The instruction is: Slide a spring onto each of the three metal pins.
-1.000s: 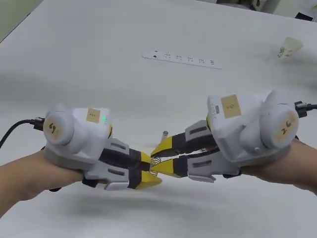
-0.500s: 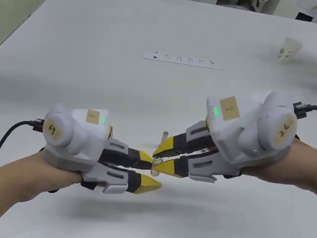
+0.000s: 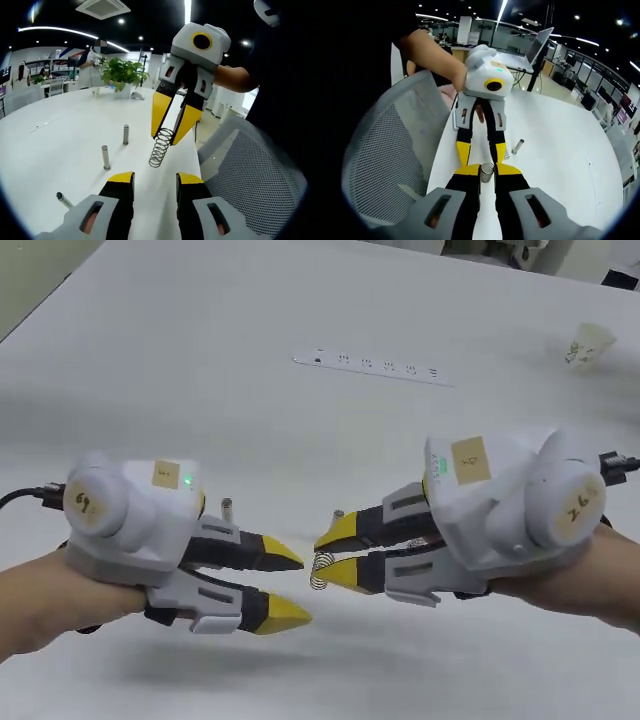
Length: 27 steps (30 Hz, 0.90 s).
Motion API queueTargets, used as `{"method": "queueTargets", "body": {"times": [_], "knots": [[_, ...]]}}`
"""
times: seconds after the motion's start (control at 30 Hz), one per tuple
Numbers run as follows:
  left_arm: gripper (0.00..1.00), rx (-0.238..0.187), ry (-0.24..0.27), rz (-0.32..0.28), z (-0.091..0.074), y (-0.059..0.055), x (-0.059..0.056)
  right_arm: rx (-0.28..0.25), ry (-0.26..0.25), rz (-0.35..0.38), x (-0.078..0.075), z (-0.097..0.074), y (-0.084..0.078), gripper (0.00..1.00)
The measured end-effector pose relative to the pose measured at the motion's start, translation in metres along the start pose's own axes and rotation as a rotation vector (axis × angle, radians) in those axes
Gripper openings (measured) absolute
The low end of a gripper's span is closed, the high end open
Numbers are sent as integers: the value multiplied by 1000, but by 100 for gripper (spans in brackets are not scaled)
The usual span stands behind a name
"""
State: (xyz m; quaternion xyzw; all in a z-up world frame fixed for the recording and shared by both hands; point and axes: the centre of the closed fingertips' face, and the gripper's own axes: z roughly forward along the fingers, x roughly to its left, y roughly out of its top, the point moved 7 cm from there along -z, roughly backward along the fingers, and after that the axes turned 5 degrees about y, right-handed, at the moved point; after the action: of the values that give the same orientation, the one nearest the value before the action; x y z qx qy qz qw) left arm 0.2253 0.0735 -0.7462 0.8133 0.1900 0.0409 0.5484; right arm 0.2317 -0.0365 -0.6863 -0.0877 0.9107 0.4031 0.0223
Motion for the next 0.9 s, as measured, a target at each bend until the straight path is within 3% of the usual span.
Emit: {"method": "queueTargets", "body": {"times": [0.53, 0.9], "knots": [[39, -19, 91, -33, -26, -8, 11, 5, -39, 15, -2, -2, -9, 7], [51, -33, 180, -87, -47, -18, 21, 5, -82, 41, -7, -6, -15, 7]]}}
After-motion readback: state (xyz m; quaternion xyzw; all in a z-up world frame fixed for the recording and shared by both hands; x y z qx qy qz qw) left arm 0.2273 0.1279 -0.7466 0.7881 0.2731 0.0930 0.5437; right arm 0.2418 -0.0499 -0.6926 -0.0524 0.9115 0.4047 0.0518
